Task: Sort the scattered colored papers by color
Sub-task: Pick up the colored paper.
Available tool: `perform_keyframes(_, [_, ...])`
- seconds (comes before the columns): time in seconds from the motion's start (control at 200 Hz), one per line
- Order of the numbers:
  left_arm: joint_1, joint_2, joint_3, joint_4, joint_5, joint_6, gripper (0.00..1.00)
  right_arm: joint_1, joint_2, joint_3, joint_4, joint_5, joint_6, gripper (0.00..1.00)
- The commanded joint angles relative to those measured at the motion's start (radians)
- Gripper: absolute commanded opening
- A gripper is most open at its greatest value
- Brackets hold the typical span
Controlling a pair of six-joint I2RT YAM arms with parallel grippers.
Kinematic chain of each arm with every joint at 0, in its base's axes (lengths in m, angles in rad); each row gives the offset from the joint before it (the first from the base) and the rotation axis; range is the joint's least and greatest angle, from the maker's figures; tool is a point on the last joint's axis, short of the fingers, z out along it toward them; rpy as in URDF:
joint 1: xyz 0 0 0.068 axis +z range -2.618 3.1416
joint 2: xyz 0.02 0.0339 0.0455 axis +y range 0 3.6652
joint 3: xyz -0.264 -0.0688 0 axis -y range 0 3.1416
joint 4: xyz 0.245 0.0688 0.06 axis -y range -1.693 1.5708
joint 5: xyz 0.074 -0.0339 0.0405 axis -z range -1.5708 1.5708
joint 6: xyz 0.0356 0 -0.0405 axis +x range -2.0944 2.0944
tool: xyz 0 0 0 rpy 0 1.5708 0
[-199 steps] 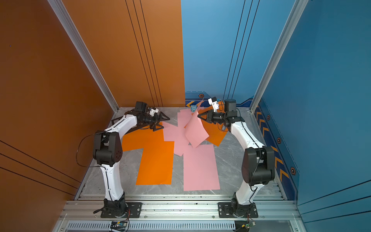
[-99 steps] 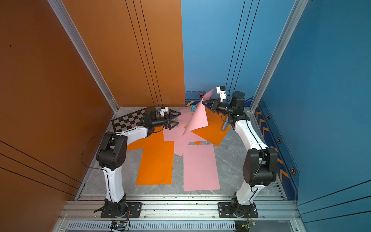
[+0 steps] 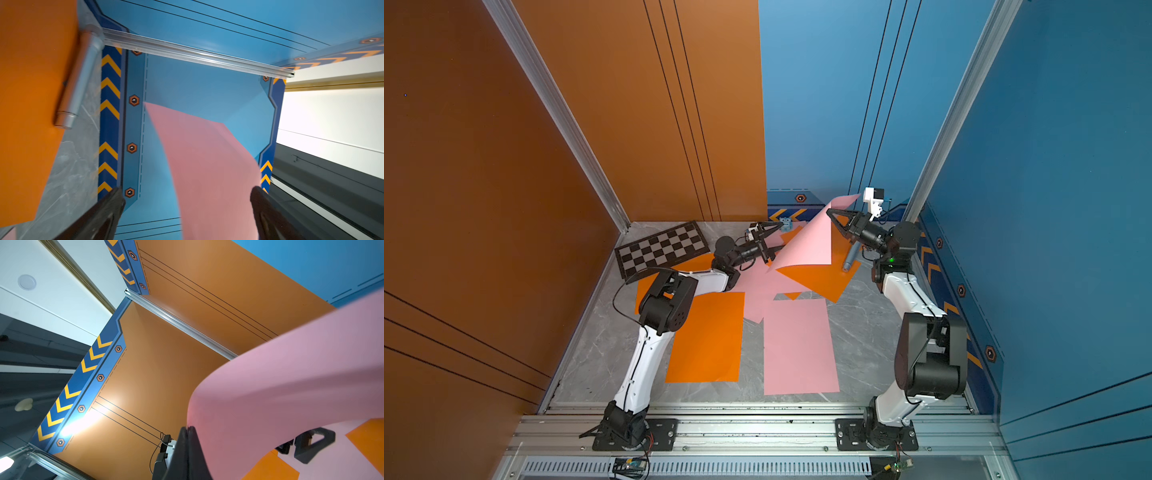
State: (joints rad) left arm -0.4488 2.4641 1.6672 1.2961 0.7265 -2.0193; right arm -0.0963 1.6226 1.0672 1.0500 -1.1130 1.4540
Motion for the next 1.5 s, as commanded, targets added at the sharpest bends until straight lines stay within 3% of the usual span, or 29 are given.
perform_keyframes(0.0, [0.022, -0.026, 0.021, 0.114, -0.033, -0.098, 0.98, -0.015, -0.017, -0.085, 0.133, -0.013, 0.057, 0.0])
perform_keyframes(0.275, [0.055, -0.074, 0.02, 0.115, 0.014, -0.109, 0.98, -0.039, -0.005, -0.162, 0.171, -0.01, 0.065, 0.0])
perform_keyframes(0.42, [0.057, -0.054, -0.073, 0.114, 0.027, -0.114, 0.98, -0.02, 0.041, -0.037, 0.129, -0.008, 0.065, 0.0])
perform_keyframes(0.581, [0.029, -0.034, -0.098, 0.114, 0.041, -0.12, 0.98, 0.07, 0.156, 0.171, 0.106, -0.009, 0.09, 0.0])
perform_keyframes(0.716, [0.03, -0.028, -0.085, 0.114, 0.032, -0.155, 0.98, 0.139, 0.246, 0.304, 0.219, -0.018, 0.205, 0.0])
perform_keyframes(0.836, [0.034, -0.024, -0.056, 0.114, 0.035, -0.174, 0.98, 0.154, 0.255, 0.32, 0.3, -0.017, 0.265, 0.0])
perform_keyframes(1.046, [0.037, -0.004, -0.036, 0.115, 0.027, -0.192, 0.98, 0.147, 0.189, 0.274, 0.303, -0.051, 0.268, 0.0])
perform_keyframes(1.336, [0.06, -0.051, -0.027, 0.115, 0.024, -0.216, 0.98, 0.069, 0.138, -0.057, 0.368, -0.073, 0.22, 0.0])
perform_keyframes(1.496, [0.076, -0.061, -0.006, 0.116, 0.035, -0.211, 0.97, 0.048, 0.132, -0.155, 0.367, -0.086, 0.182, 0.0])
